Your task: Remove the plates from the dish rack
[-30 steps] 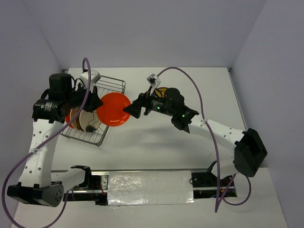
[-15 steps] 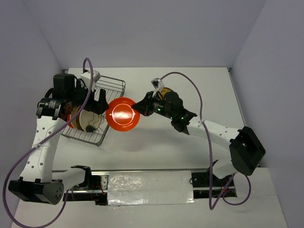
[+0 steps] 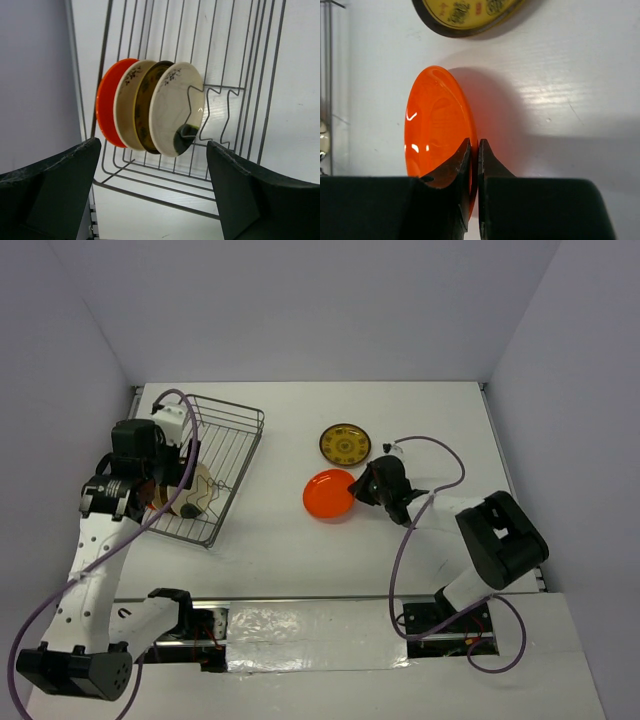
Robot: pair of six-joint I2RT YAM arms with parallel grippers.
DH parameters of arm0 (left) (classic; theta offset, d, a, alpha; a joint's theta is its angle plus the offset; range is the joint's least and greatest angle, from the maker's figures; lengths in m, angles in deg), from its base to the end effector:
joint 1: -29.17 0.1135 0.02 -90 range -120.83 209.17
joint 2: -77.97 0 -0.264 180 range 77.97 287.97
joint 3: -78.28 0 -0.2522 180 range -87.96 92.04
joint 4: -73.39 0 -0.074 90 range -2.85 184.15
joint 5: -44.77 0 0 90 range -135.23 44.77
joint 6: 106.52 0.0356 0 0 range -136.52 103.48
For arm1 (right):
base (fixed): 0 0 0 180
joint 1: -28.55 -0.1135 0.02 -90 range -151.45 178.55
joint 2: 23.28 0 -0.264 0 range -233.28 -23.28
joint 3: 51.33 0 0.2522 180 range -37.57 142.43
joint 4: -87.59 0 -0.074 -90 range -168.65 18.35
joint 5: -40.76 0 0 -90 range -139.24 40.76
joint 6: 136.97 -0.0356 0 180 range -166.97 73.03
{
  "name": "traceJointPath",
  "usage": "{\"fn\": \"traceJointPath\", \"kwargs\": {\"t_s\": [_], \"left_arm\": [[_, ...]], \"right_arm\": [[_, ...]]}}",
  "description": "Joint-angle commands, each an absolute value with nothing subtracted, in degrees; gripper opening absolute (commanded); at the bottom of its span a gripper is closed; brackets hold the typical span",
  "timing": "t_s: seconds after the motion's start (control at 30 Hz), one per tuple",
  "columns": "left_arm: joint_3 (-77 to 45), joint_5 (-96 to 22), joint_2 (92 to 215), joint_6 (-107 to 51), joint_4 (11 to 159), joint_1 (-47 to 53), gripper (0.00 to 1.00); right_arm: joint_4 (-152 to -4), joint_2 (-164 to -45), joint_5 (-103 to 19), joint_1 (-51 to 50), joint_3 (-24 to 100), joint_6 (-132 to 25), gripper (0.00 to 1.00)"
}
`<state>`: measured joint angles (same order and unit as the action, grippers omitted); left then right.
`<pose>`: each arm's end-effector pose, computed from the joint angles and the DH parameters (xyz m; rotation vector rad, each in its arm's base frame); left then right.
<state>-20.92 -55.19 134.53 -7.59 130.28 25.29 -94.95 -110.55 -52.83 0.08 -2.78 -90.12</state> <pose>0.1963 -0.0071 0.3785 0.1372 2.1359 0.2376 0.2583 0.1375 0.1548 0.3262 2.2493 0.6171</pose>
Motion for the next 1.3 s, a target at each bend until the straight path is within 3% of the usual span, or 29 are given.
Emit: {"fn": "traceJointPath", "kwargs": {"t_s": [0.0, 0.07, 0.1, 0.13, 0.2, 0.3, 0.5, 0.8, 1.2, 1.27], "left_arm": [[-20.99, -59.03, 132.03, -5.53, 126.87, 25.65, 1.0], [-20.9, -58.85, 131.94, -5.7, 128.01, 25.65, 1.0], [-20.9, -58.94, 132.03, -5.62, 128.19, 25.74, 0.99], [-21.07, -59.29, 132.03, -5.62, 128.19, 25.74, 1.0], [-21.95, -60.26, 132.03, -4.83, 127.4, 26.09, 0.99], [-23.27, -60.17, 132.2, -3.69, 126.0, 26.7, 0.98], [-25.73, -60.0, 136.32, -2.46, 123.45, 27.23, 0.88], [-29.51, -60.35, 144.49, -3.24, 116.52, 28.9, 0.73], [-32.5, -59.47, 152.24, -5.09, 112.28, 28.99, 0.5], [-32.68, -59.64, 153.03, -5.26, 112.19, 28.99, 0.35]], "right_arm": [[-100.53, -113.28, -52.4, 0.95, -2.41, -89.24, 0.06], [-100.36, -114.42, -52.75, 1.13, -2.41, -89.24, 0.15], [-100.1, -114.51, -52.93, 1.04, -2.24, -89.5, 0.44], [-99.4, -114.43, -52.76, 1.04, -2.06, -89.94, 0.62], [-95.72, -112.5, -53.8, 0.17, -1.88, -90.91, 0.79], [-85.21, -107.84, -64.76, -2.99, 0.74, -91.88, 1.0], [-68.11, -98.71, -78.23, -7.39, 4.71, -91.53, 1.0], [-66.35, -82.63, -77.1, -10.47, 0.05, -88.8, 1.0], [-64.85, -78.92, -77.8, -11.62, -0.83, -88.1, 1.0], [-64.59, -79.09, -77.89, -11.79, -0.39, -88.1, 1.0]]}}
